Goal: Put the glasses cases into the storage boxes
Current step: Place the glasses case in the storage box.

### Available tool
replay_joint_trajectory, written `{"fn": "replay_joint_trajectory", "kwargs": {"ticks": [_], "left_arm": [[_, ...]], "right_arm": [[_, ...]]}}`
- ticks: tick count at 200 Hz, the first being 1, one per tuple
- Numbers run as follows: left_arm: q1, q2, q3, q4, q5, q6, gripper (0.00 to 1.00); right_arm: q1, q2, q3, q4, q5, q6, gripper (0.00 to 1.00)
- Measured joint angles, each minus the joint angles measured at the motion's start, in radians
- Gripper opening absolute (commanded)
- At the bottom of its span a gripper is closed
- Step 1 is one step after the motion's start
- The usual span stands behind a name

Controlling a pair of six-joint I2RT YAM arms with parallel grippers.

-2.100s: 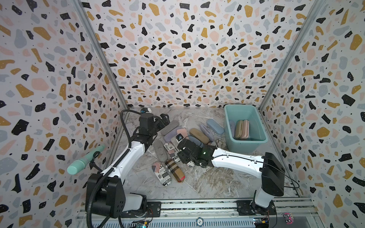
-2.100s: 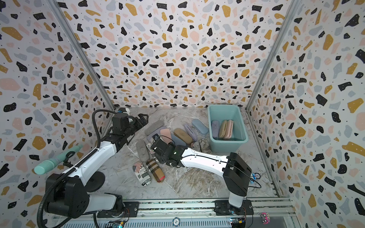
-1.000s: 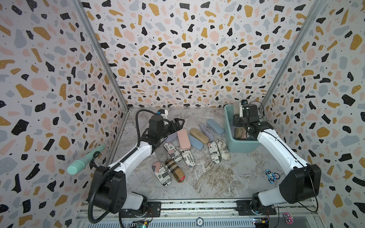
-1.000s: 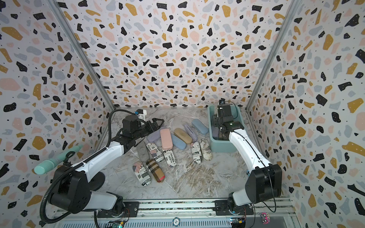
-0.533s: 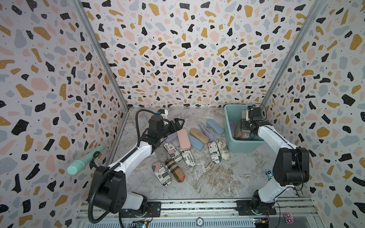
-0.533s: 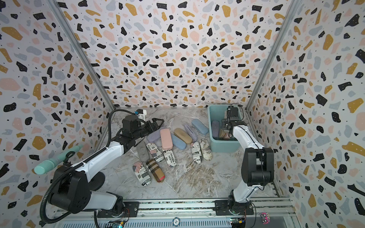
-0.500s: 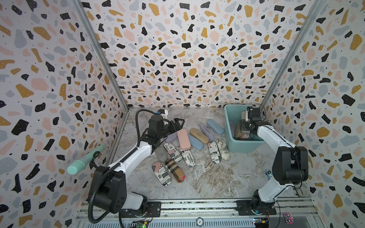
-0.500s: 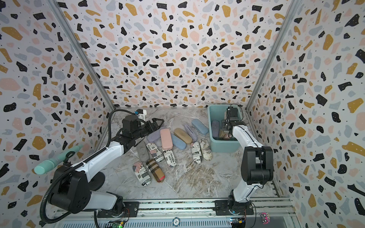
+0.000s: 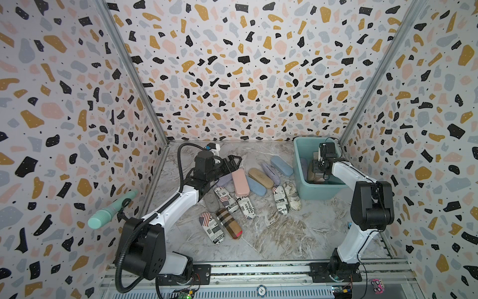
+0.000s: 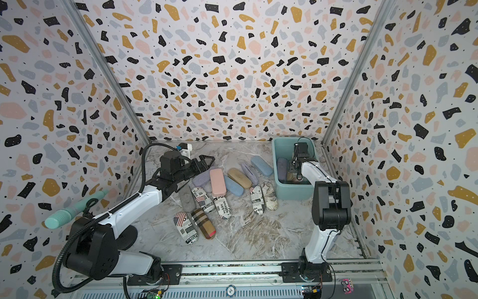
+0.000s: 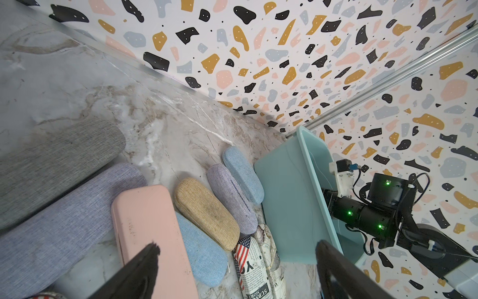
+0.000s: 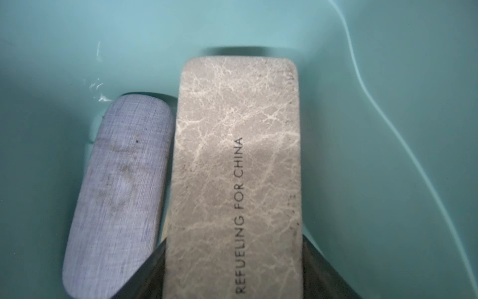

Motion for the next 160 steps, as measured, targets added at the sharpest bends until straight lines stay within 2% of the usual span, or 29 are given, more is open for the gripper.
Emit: {"fn": "replay_joint_trajectory", "kwargs": {"ticks": [116, 160], "left_arm": [[0.0, 0.0, 0.004, 0.0, -0.004, 0.007, 0.95], [0.0, 0.0, 0.004, -0.003, -0.006, 0.008, 0.96]], "right_arm": [[0.004, 0.018, 0.027, -0.01, 0.004, 0.045, 0.83], [0.037, -0.061, 0.035, -0.021, 0.017, 0.057, 0.86]]}}
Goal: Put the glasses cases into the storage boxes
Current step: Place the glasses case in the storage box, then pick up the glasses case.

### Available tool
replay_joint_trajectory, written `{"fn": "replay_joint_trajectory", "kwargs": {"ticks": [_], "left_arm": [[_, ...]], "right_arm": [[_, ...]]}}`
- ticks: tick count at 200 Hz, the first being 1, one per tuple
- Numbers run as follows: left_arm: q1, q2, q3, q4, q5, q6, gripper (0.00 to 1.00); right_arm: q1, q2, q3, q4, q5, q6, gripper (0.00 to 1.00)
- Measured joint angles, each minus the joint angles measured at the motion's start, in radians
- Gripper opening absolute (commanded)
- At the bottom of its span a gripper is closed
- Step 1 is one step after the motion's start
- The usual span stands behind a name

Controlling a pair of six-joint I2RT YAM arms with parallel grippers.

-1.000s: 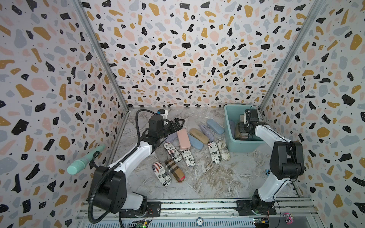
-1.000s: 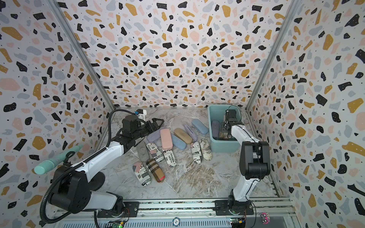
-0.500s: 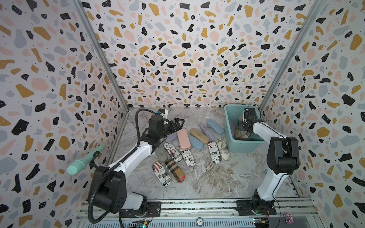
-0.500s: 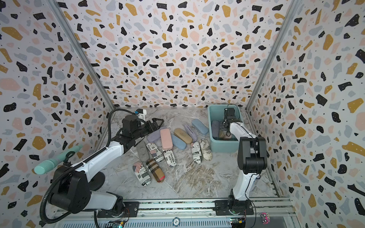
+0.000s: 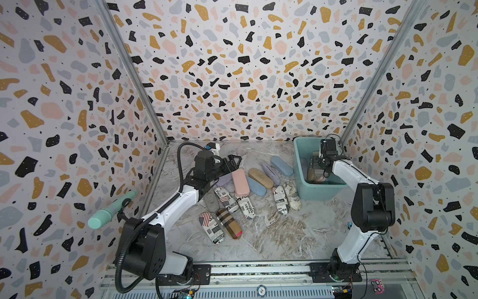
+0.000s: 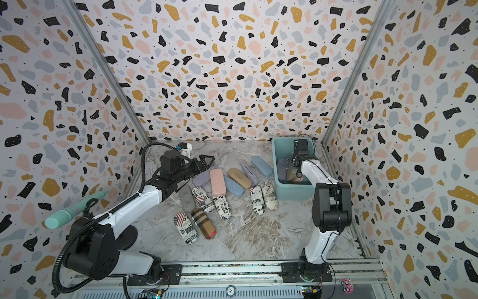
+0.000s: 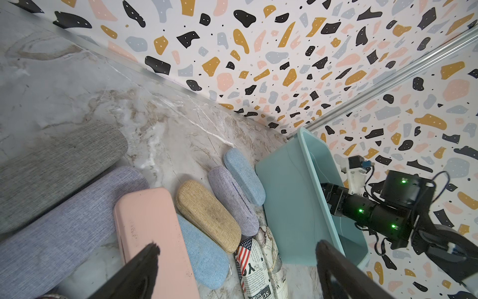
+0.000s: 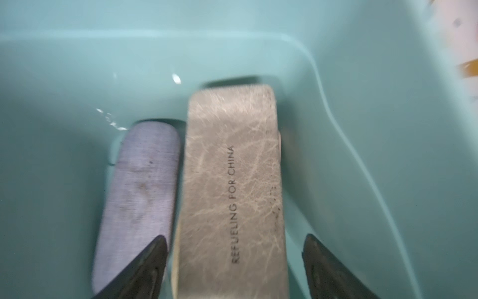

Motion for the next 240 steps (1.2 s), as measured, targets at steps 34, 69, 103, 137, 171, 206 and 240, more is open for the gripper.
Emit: {"fn": "replay_joint_trajectory", "kwargs": {"ticks": [34, 69, 103, 137, 171, 206, 240], "left_arm": [[0.0, 0.0, 0.001, -0.012, -0.004, 0.007, 0.96], [0.0, 0.0, 0.005, -0.025, -0.013, 0.021, 0.96], [0.0, -0.006, 0.01, -0.047, -0.062, 0.029, 0.96], [0.002, -0.029, 0.022, -0.099, -0.159, 0.039, 0.98], [0.038, -0.053, 0.022, -0.143, -0.269, 0.025, 1.0], [0.102, -0.061, 0.022, -0.174, -0.368, 0.012, 1.0], [0.157, -0.056, 0.022, -0.184, -0.391, 0.006, 1.0]], "right_arm": [[0.053, -0.078, 0.05, -0.01, 0.025, 0.0, 0.86], [0.106, -0.124, 0.071, -0.018, 0.048, 0.0, 0.82], [0.208, -0.194, 0.052, -0.026, 0.063, 0.01, 0.78], [0.418, -0.31, 0.023, -0.012, 0.071, 0.035, 0.76], [0.643, -0.358, 0.005, 0.014, 0.077, 0.081, 0.74], [0.784, -0.25, 0.005, 0.01, 0.066, 0.156, 0.73], [0.851, -0.028, 0.035, 0.002, 0.018, 0.197, 0.84]]}}
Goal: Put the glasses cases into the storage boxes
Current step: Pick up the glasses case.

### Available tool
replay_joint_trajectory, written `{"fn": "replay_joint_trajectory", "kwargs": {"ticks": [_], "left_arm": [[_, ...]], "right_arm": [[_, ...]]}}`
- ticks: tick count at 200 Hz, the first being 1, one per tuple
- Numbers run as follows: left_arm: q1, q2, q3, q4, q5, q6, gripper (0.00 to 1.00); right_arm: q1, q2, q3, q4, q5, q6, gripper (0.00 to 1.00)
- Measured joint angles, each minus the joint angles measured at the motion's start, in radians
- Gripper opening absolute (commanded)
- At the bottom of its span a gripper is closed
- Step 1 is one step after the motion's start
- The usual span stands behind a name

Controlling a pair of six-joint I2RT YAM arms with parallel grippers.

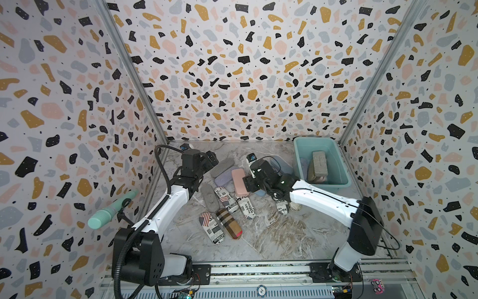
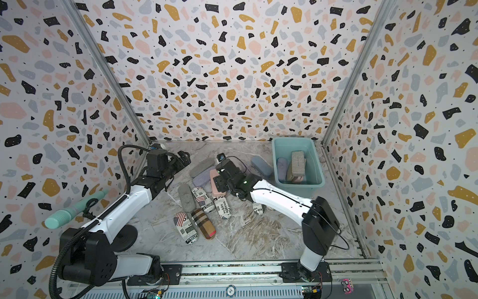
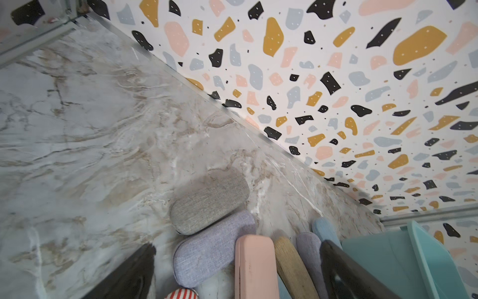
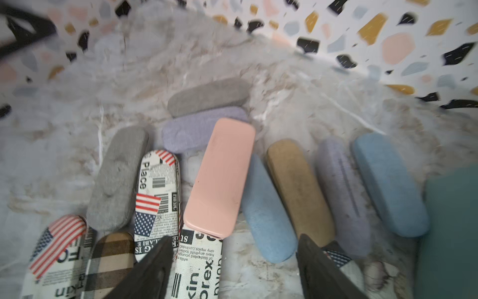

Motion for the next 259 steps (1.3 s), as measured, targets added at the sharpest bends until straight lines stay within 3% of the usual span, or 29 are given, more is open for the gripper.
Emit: {"fn": "replay_joint_trajectory", "kwargs": {"ticks": [66, 120, 164, 259], "left_arm": [[0.013, 0.013, 0.0, 0.002, 0.026, 0.003, 0.98], [0.013, 0.028, 0.0, 0.009, 0.084, 0.002, 0.98], [0.013, 0.027, 0.0, 0.019, 0.126, -0.009, 0.97], [0.014, 0.022, 0.0, 0.033, 0.156, -0.012, 0.96]], "right_arm": [[-0.002, 0.208, 0.079, 0.0, -0.11, 0.025, 0.88], [-0.072, 0.293, 0.194, 0.037, -0.158, 0.046, 0.87], [-0.084, 0.389, 0.249, 0.037, -0.15, 0.053, 0.85], [-0.049, 0.449, 0.288, 0.05, -0.082, 0.062, 0.81]]}}
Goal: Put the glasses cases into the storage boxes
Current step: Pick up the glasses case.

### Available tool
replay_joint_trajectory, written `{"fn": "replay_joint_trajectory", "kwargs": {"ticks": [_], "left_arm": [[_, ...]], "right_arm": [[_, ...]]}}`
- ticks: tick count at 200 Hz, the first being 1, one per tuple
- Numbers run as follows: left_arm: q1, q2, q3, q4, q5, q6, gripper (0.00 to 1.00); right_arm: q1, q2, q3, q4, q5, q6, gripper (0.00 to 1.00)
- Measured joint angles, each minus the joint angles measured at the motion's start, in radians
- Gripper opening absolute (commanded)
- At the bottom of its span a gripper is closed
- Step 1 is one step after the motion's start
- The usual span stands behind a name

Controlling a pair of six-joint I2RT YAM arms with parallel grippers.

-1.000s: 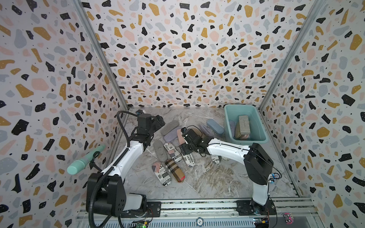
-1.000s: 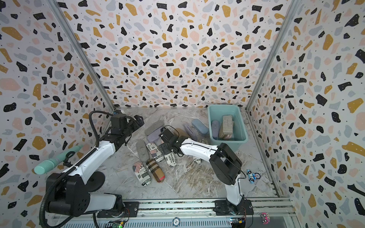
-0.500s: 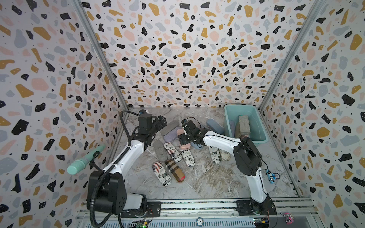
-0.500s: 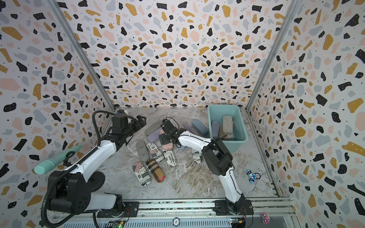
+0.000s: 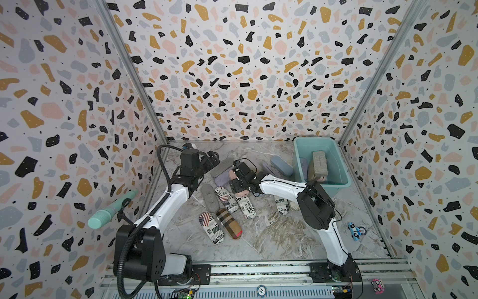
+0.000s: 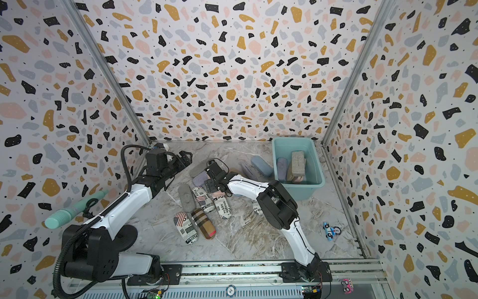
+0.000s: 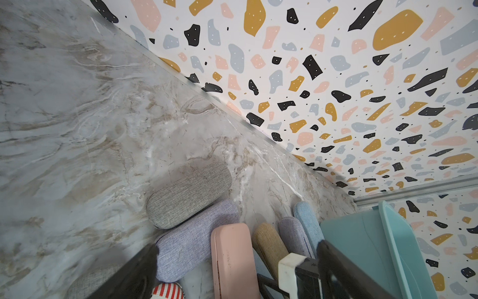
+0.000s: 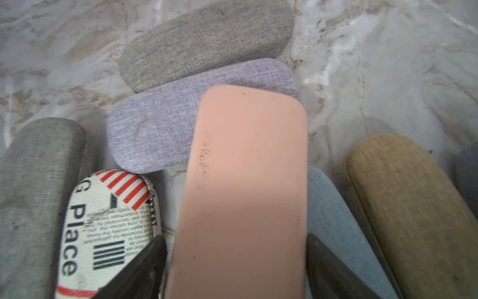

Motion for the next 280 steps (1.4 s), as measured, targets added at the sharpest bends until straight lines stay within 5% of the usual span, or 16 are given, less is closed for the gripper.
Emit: {"fn": "replay_joint_trajectory", "kwargs": {"ticks": [56, 128, 233, 280], "left_arm": [[0.0, -0.008, 0.0, 0.003, 0.0, 0.0, 0.96], [0.0, -0.009, 0.0, 0.008, 0.015, 0.0, 0.96], [0.0, -0.009, -0.011, 0.105, 0.107, -0.011, 0.94], [-0.014, -0.009, -0.042, 0.188, 0.176, -0.038, 0.93]], "right_arm": [[0.004, 0.003, 0.005, -0.016, 0.018, -0.005, 0.69], [0.026, -0.03, -0.037, 0.003, 0.027, -0.034, 0.69], [0.016, -0.373, -0.243, 0.059, 0.042, -0.069, 0.68], [-0.087, -0.556, -0.339, 0.042, 0.055, -0.086, 0.68]]}}
